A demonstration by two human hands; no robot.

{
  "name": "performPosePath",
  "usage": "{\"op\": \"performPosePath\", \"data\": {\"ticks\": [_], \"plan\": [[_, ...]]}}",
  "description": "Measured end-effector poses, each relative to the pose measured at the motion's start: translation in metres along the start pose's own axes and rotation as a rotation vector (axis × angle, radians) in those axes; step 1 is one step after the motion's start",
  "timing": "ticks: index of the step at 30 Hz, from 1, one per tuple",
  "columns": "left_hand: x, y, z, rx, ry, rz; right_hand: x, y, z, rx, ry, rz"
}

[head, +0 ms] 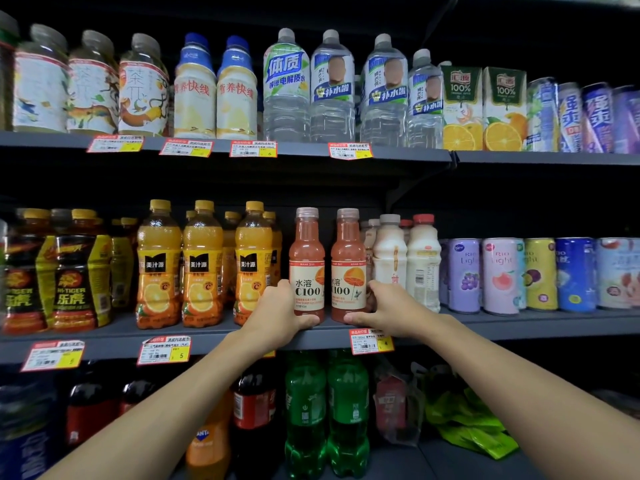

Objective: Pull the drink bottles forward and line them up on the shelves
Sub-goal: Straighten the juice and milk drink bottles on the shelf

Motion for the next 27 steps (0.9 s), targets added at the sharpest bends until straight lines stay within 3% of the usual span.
{"op": "performPosePath", "data": {"ticks": [3, 7, 10, 13, 21, 27], "plan": [[-0.005, -0.008, -0.003, -0.05, -0.025, -0.011, 0.001, -0.002, -0.002, -0.038, -0.017, -0.006], [-0.033, -0.028, -0.001, -0.323, -0.065, 0.14, -0.017, -0.018, -0.019, -0.231, 0.124, 0.025], [-0.069, -0.026, 0.022, -0.276, -0.124, 0.275, -0.047, -0.029, -0.037, -0.455, 0.121, 0.08], [-0.099, -0.01, 0.051, -0.207, -0.215, 0.297, -0.071, -0.034, -0.048, -0.541, 0.081, 0.206], [-0.138, 0.023, 0.103, -0.066, -0.209, 0.073, -0.088, -0.026, -0.043, -0.558, 0.005, 0.443], [-0.151, 0.052, 0.116, 0.001, -0.19, -0.151, -0.089, -0.02, -0.038, -0.541, -0.056, 0.489]]}}
Point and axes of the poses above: each hand's wrist, its own y-axis towards the middle knuckle, its own z-axis out of the palm, x = y × z, the point moved 4 cm from there along y, towards the middle knuckle, and after that the axes turned 13 degrees about z, right-handed, at the moved point
